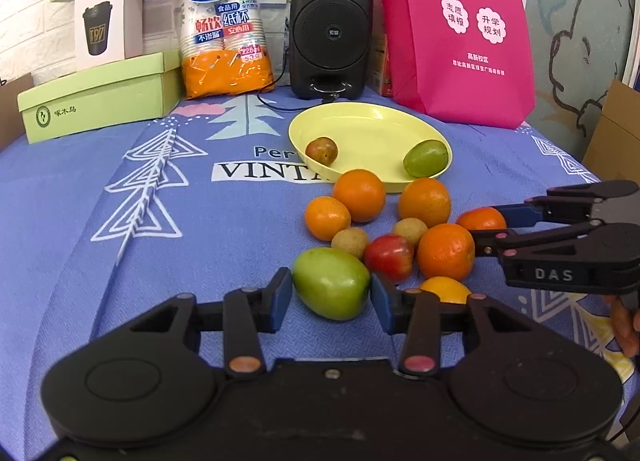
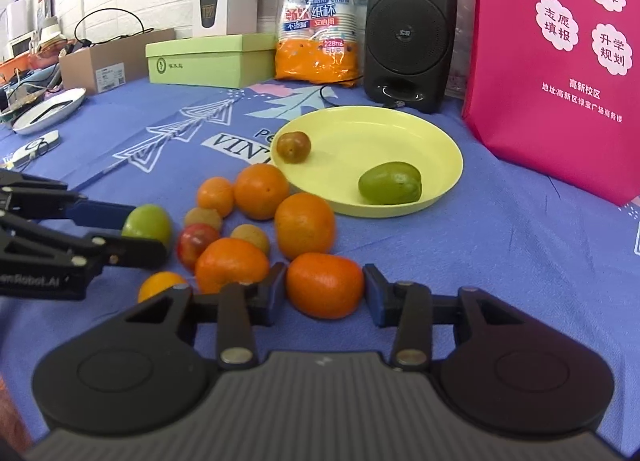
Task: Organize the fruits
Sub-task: 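Grasp the green apple with the left tool while the right tool grasps a tangerine, then place the green apple and tangerine on the yellow plate, open both tools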
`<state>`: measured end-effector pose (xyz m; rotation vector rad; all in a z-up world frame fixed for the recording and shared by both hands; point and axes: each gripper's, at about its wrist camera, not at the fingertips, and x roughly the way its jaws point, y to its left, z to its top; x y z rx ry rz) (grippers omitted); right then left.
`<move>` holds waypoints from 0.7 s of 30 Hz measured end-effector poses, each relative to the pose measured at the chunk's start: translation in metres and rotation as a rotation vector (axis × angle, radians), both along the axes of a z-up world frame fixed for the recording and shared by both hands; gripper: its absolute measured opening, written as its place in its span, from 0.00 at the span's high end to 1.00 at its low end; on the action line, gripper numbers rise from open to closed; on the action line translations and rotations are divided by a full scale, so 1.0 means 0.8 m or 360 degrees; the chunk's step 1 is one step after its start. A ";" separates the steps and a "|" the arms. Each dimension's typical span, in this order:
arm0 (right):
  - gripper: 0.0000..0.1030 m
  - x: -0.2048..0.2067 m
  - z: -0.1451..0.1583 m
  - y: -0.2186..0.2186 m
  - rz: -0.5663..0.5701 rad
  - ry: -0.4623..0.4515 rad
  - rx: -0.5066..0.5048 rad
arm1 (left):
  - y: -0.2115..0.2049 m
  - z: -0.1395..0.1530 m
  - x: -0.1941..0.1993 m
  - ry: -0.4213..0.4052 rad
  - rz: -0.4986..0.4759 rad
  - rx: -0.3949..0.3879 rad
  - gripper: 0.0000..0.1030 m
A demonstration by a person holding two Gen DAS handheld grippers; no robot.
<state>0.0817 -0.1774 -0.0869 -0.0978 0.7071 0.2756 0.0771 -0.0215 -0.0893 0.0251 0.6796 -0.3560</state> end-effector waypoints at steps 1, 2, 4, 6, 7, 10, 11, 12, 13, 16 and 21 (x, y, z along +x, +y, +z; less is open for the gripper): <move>0.61 -0.003 0.000 -0.002 -0.0007 0.0003 0.0015 | 0.000 0.000 0.000 0.0000 0.0003 -0.0005 0.59; 0.61 -0.006 0.001 -0.003 -0.0014 0.0005 0.0028 | 0.001 0.000 0.000 0.0000 0.0004 -0.0014 0.59; 0.61 -0.013 0.002 -0.007 -0.0026 0.0005 0.0044 | 0.004 0.002 -0.003 -0.0009 0.0022 -0.0050 0.60; 0.61 -0.021 0.004 -0.010 -0.0034 0.0003 0.0047 | 0.007 0.005 -0.007 -0.0018 0.0016 -0.0090 0.60; 0.61 -0.025 0.005 -0.012 -0.0036 0.0001 0.0049 | 0.008 0.007 -0.008 -0.0026 0.0016 -0.0098 0.60; 0.61 -0.036 0.009 -0.018 -0.0045 -0.0002 0.0063 | 0.011 0.014 -0.014 -0.0055 0.0023 -0.0091 0.60; 0.61 -0.039 0.010 -0.021 -0.0048 -0.0004 0.0072 | 0.012 0.017 -0.016 -0.0059 0.0021 -0.0089 0.60; 0.61 -0.042 0.011 -0.023 -0.0053 -0.0004 0.0080 | 0.013 0.020 -0.018 -0.0064 0.0021 -0.0088 0.60; 0.61 -0.044 0.013 -0.025 -0.0056 -0.0005 0.0087 | 0.015 0.023 -0.021 -0.0072 0.0021 -0.0086 0.60; 0.61 -0.046 0.017 -0.029 -0.0053 -0.0017 0.0089 | 0.015 0.032 -0.019 -0.0097 0.0004 -0.0072 0.60; 0.61 -0.022 0.033 -0.030 -0.0050 -0.0080 0.0045 | 0.005 0.048 0.009 -0.0155 -0.0035 -0.0022 0.59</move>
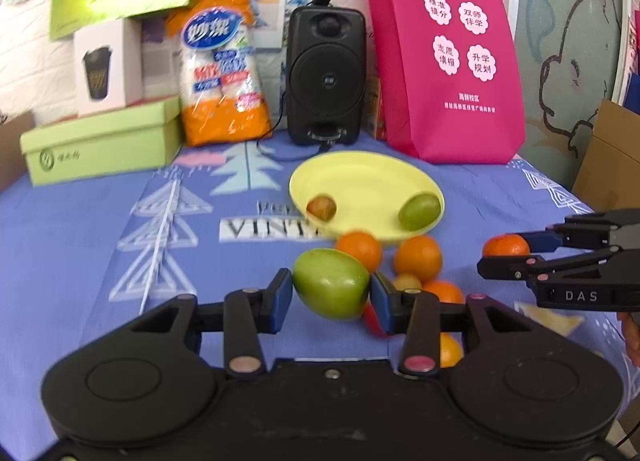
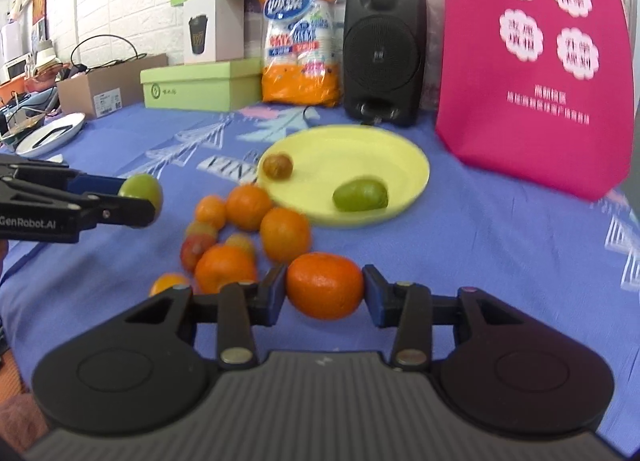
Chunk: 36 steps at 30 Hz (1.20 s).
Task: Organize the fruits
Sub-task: 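Place the green apple and tangerine on the yellow plate, open both tools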
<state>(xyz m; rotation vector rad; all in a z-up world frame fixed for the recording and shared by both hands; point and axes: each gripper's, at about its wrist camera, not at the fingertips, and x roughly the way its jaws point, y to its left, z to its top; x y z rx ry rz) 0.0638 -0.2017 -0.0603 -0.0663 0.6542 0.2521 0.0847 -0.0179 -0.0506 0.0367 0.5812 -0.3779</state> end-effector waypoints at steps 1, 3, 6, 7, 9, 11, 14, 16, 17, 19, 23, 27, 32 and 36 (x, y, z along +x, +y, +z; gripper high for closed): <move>0.61 0.007 0.004 -0.001 -0.0002 -0.0012 -0.0006 | -0.003 0.003 0.010 -0.0003 -0.0012 -0.0001 0.59; 0.61 0.021 0.010 -0.002 0.0000 -0.0037 -0.0041 | -0.010 0.008 0.031 -0.0005 -0.0048 -0.0007 0.59; 0.61 0.044 0.017 -0.002 0.0000 -0.0055 -0.0069 | -0.026 0.012 0.065 0.0015 -0.0103 -0.0021 0.59; 0.61 0.052 0.019 -0.003 -0.0001 -0.0058 -0.0068 | -0.033 0.013 0.077 0.0017 -0.0111 -0.0014 0.59; 0.61 0.074 0.022 -0.005 -0.0016 -0.0064 -0.0066 | -0.048 0.014 0.100 0.0006 -0.0123 0.0017 0.59; 0.61 0.099 0.023 -0.007 -0.0035 -0.0056 -0.0069 | -0.063 0.012 0.125 0.0016 -0.0138 0.0056 0.59; 0.61 0.142 0.018 -0.007 -0.0069 -0.0026 -0.0072 | -0.086 0.004 0.159 0.0043 -0.0156 0.0111 0.59; 0.61 0.169 0.010 -0.008 -0.0092 0.0003 -0.0075 | -0.101 -0.005 0.176 0.0042 -0.0162 0.0174 0.59; 0.61 0.181 0.005 -0.008 -0.0097 0.0019 -0.0077 | -0.106 -0.012 0.185 0.0050 -0.0156 0.0213 0.59; 0.61 0.201 -0.006 -0.009 -0.0120 0.0054 -0.0080 | -0.112 -0.022 0.199 0.0080 -0.0150 0.0238 0.59; 0.61 0.225 -0.027 -0.012 -0.0121 0.0121 -0.0066 | -0.115 -0.038 0.214 0.0107 -0.0146 0.0267 0.59; 0.61 0.230 -0.037 -0.011 -0.0122 0.0135 -0.0080 | -0.107 -0.040 0.212 0.0070 -0.0135 0.0258 0.57; 0.56 0.215 -0.021 -0.013 -0.0130 0.0063 -0.0077 | -0.093 -0.016 0.193 -0.0029 -0.0105 0.0243 0.45; 0.42 0.179 0.010 -0.026 -0.0156 -0.0054 -0.0044 | -0.060 0.014 0.157 -0.0104 -0.0032 0.0152 0.17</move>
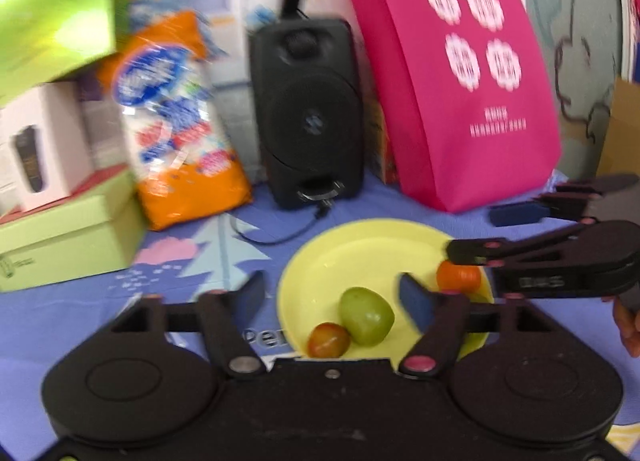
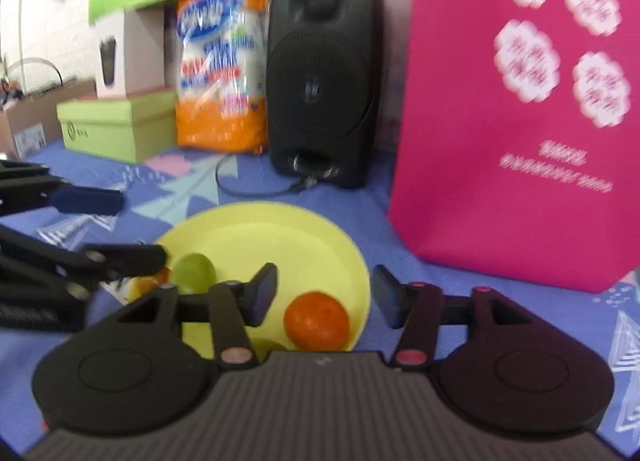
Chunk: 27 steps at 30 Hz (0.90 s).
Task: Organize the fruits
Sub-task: 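Place the green apple and tangerine on the yellow plate, open both tools, then grasp the yellow orange with the left tool while the right tool grasps an orange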
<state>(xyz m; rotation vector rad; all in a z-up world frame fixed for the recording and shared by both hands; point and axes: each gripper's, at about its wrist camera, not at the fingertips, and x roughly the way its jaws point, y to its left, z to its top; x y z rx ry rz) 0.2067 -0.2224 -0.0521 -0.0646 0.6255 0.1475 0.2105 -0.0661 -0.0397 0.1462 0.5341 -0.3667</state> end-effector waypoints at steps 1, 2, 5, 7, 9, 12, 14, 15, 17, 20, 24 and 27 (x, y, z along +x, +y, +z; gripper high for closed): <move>0.39 -0.014 0.008 -0.004 -0.0005 -0.0035 0.0013 | 0.010 0.006 -0.012 -0.0023 0.0014 -0.0033 0.14; 0.36 -0.028 0.015 -0.007 -0.0010 -0.0067 0.0026 | 0.019 0.009 -0.025 -0.0037 0.0021 -0.0050 0.14; 0.36 -0.071 0.028 -0.013 -0.0028 -0.0127 0.0047 | 0.037 0.012 -0.064 -0.0038 0.0068 -0.0026 0.14; 0.34 -0.098 0.030 -0.012 -0.0038 -0.0138 0.0022 | 0.043 0.007 -0.091 -0.0065 0.0096 0.0027 0.14; 0.32 -0.126 0.029 -0.008 -0.0038 -0.0145 -0.0008 | 0.047 0.001 -0.121 -0.0089 0.0113 0.0048 0.14; 0.29 -0.165 0.022 -0.001 0.0010 -0.0132 0.0005 | 0.046 -0.011 -0.155 -0.0057 0.0092 0.0038 0.14; 0.27 -0.185 0.016 0.001 -0.0001 -0.0108 0.0029 | 0.043 -0.020 -0.179 -0.0027 0.0060 0.0010 0.14; 0.27 -0.193 0.012 0.001 0.0005 -0.0089 0.0046 | 0.040 -0.025 -0.188 -0.0011 0.0050 -0.0005 0.14; 0.27 -0.207 0.007 0.002 0.0012 -0.0064 0.0065 | 0.035 -0.035 -0.202 0.0031 0.0019 -0.0041 0.17; 0.27 -0.222 0.007 0.004 0.0068 -0.0047 0.0087 | 0.020 -0.052 -0.204 0.0137 -0.0069 -0.0051 0.34; 0.28 -0.228 0.012 0.005 0.0089 -0.0050 0.0074 | 0.007 -0.066 -0.208 0.0177 -0.0105 -0.0056 0.38; 0.28 -0.229 0.015 0.004 0.0105 -0.0058 0.0120 | -0.001 -0.077 -0.203 0.0211 -0.0095 -0.0050 0.38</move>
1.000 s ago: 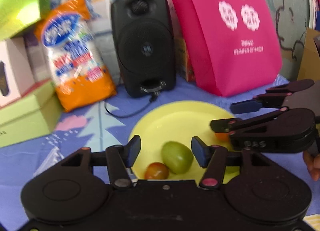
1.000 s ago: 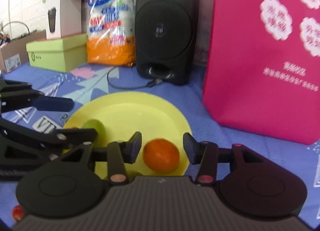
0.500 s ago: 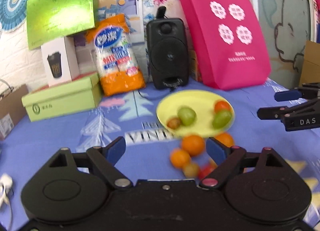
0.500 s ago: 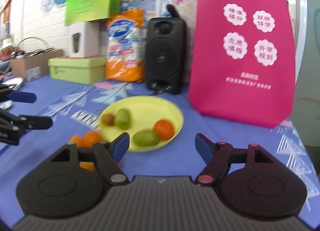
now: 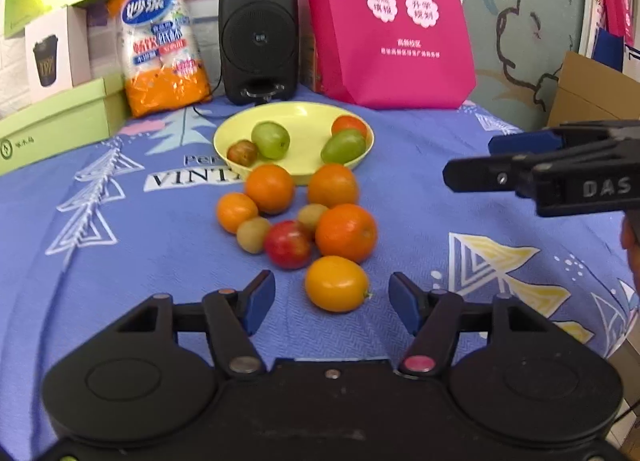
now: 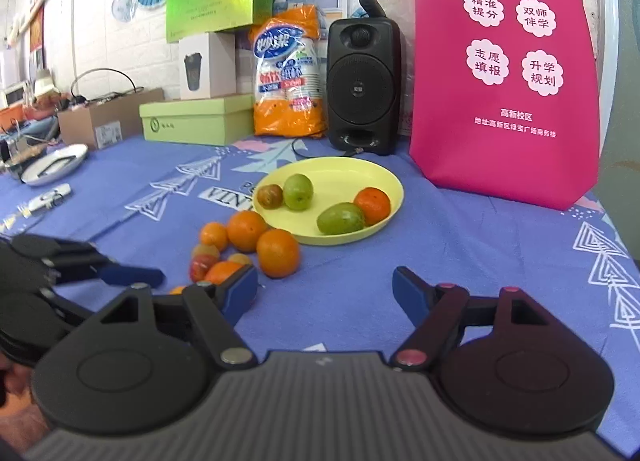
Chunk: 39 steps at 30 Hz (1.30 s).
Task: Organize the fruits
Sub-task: 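Grasp the yellow orange with the left tool while the right tool grasps an orange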
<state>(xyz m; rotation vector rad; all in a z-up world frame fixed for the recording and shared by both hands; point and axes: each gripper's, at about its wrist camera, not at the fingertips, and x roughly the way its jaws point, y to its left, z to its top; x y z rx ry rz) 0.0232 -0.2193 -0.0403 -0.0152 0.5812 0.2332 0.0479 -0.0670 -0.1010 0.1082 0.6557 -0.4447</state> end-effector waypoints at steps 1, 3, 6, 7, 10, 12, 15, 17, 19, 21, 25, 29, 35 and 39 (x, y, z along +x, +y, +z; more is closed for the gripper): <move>0.28 0.001 0.000 0.001 0.0000 -0.0001 -0.0005 | -0.002 -0.003 0.002 0.0002 0.0007 0.0004 0.38; 0.28 0.001 -0.001 0.003 0.0007 0.0004 -0.0007 | -0.003 -0.008 0.006 0.0018 0.0012 -0.0009 0.44; 0.28 0.003 -0.004 0.006 0.0024 0.0016 -0.0019 | -0.002 -0.009 0.014 0.0030 0.0014 -0.0056 0.65; 0.28 0.003 -0.005 0.007 0.0026 0.0021 -0.0024 | -0.001 -0.009 0.017 0.0037 0.0014 -0.0058 0.66; 0.28 0.006 -0.009 0.008 0.0032 0.0041 -0.0014 | 0.001 -0.007 0.021 0.0041 0.0024 -0.0067 0.67; 0.28 0.007 -0.012 0.011 0.0050 0.0053 -0.0009 | 0.003 -0.005 0.020 0.0036 0.0032 -0.0043 0.67; 0.28 0.009 -0.015 0.020 0.0097 0.0066 0.0002 | 0.014 0.000 0.018 0.0031 0.0081 -0.0003 0.67; 0.29 0.011 -0.018 0.029 0.0134 0.0073 -0.0001 | 0.026 0.001 0.017 0.0017 0.0130 0.0031 0.67; 0.30 0.014 -0.023 0.039 0.0169 0.0085 0.0005 | 0.040 0.000 0.018 0.0040 0.0173 0.0014 0.67; 0.30 0.019 -0.029 0.051 0.0193 0.0106 0.0003 | 0.050 -0.002 0.018 0.0052 0.0204 0.0007 0.67; 0.34 0.032 -0.043 0.074 0.0231 0.0139 -0.0048 | 0.058 -0.002 0.018 0.0049 0.0210 -0.0003 0.67; 0.49 0.049 -0.058 0.091 0.0260 0.0194 -0.0088 | 0.058 -0.003 0.016 0.0049 0.0208 -0.0007 0.66; 0.60 0.059 -0.064 0.100 0.0248 0.0187 -0.0113 | 0.059 -0.006 0.015 0.0051 0.0210 -0.0019 0.66; 0.62 0.053 -0.061 0.096 0.0255 0.0185 -0.0091 | 0.060 -0.007 0.015 0.0051 0.0211 -0.0027 0.66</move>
